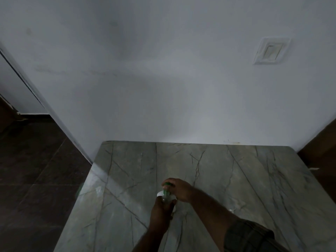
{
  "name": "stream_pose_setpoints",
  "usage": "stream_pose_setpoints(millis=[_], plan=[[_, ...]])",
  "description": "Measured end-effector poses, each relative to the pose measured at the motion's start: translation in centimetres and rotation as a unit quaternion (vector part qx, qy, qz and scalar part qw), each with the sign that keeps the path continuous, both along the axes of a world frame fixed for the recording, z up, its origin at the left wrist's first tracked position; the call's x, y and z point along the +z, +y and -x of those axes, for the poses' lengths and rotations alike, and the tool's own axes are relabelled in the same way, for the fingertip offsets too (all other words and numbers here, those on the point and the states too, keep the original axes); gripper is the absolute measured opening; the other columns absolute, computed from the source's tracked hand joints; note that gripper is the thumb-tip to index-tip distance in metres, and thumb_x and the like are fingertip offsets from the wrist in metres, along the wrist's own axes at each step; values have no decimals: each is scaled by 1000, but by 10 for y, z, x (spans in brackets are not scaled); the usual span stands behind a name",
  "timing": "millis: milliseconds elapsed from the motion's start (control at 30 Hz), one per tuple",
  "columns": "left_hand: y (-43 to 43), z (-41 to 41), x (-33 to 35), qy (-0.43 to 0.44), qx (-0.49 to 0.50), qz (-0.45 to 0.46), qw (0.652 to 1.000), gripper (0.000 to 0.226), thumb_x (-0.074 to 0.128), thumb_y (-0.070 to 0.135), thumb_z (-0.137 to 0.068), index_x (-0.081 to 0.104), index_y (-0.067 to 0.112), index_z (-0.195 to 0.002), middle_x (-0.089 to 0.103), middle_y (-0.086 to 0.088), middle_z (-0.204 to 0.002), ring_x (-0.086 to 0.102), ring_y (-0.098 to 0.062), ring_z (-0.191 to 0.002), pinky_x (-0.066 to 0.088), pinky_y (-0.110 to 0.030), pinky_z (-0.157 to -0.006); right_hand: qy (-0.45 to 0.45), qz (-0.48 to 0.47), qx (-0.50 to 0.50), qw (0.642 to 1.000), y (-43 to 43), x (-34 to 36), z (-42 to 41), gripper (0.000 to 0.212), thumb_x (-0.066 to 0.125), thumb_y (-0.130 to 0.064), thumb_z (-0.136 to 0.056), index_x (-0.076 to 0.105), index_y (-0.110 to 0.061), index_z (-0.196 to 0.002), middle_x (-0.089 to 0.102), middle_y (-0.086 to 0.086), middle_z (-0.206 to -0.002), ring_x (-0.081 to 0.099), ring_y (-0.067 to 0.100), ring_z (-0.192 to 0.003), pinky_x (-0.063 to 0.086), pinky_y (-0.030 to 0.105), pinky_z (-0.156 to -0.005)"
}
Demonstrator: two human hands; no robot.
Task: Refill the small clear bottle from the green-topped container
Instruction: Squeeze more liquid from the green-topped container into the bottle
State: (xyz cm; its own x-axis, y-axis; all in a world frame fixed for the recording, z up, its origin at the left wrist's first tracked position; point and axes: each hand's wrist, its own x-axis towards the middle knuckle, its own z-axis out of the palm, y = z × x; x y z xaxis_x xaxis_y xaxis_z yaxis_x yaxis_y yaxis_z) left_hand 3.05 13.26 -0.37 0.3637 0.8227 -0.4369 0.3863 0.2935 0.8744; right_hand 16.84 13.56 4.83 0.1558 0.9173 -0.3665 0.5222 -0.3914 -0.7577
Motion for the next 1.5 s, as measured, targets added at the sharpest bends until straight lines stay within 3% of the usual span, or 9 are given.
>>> stream_pose_setpoints(millis=[267, 367, 500, 633, 833, 1000, 1133, 1333, 1500], plan=[[-5, 0, -1, -12, 25, 45, 999, 22, 53, 29, -97, 57, 12, -111, 71, -15, -96, 63, -25, -74, 46, -32, -59, 0, -2, -16, 1000, -3, -8, 4, 28, 53, -28, -97, 65, -13, -117, 67, 4, -118, 61, 19, -107, 43, 25, -85], [-7, 0, -3, -6, 19, 31, 999, 24, 55, 31, -95, 57, 14, -111, 71, -12, -98, 66, -26, -77, 48, -31, -59, -1, -13, -13, 1000, -4, -9, 4, 27, 53, -27, -98, 65, -12, -117, 67, 5, -118, 61, 17, -107, 38, 20, -79], [-4, 0, 3, 12, -1, 0, 1000, 27, 65, 25, -90, 53, 20, -114, 70, -8, -94, 66, -18, -70, 51, -24, -50, 15, 4, -20, 1000, -2, -4, 3, 30, 52, -30, -98, 63, -13, -120, 65, 5, -122, 60, 19, -110, 44, 27, -87], [-1, 1, 12, 22, -25, -29, 999, 26, 65, 29, -90, 53, 23, -113, 69, -5, -95, 69, -22, -79, 57, -33, -61, 23, 4, -21, 1000, -1, 1, 1, 30, 52, -29, -98, 63, -14, -122, 64, 4, -124, 60, 20, -113, 46, 30, -93], [-2, 0, 9, 34, -7, -18, 999, 30, 68, 29, -89, 53, 16, -112, 69, -6, -95, 69, -21, -83, 53, -25, -54, 27, -8, -51, 998, -1, -7, 3, 26, 54, -25, -98, 66, -12, -117, 67, 5, -119, 62, 20, -108, 47, 30, -93], [-4, -2, 6, 19, 1, -6, 1000, 29, 67, 28, -89, 54, 17, -112, 69, -8, -95, 68, -24, -82, 55, -30, -59, 23, -14, -61, 998, -2, -10, 4, 25, 56, -24, -96, 67, -12, -115, 68, 6, -118, 62, 20, -107, 46, 27, -89], [-3, -1, 12, 10, 3, -14, 1000, 26, 67, 26, -90, 53, 22, -112, 69, -2, -95, 68, -18, -82, 51, -23, -53, 46, 9, -52, 998, 2, -3, 2, 28, 57, -28, -95, 67, -14, -117, 68, 4, -118, 63, 20, -108, 47, 27, -84], [-3, 2, 14, 24, 4, 0, 1000, 23, 68, 28, -88, 54, 20, -106, 70, -5, -92, 68, -18, -77, 48, -16, -47, -2, 5, -18, 1000, 1, -2, 2, 30, 58, -32, -95, 65, -13, -117, 67, 5, -117, 62, 20, -107, 46, 31, -91], [-5, 2, 8, 21, 7, 18, 1000, 21, 66, 28, -89, 56, 19, -105, 71, -8, -91, 66, -17, -71, 48, -24, -53, -12, 1, 0, 1000, -2, -5, 1, 29, 58, -29, -94, 65, -11, -116, 67, 7, -115, 61, 21, -105, 44, 29, -86]])
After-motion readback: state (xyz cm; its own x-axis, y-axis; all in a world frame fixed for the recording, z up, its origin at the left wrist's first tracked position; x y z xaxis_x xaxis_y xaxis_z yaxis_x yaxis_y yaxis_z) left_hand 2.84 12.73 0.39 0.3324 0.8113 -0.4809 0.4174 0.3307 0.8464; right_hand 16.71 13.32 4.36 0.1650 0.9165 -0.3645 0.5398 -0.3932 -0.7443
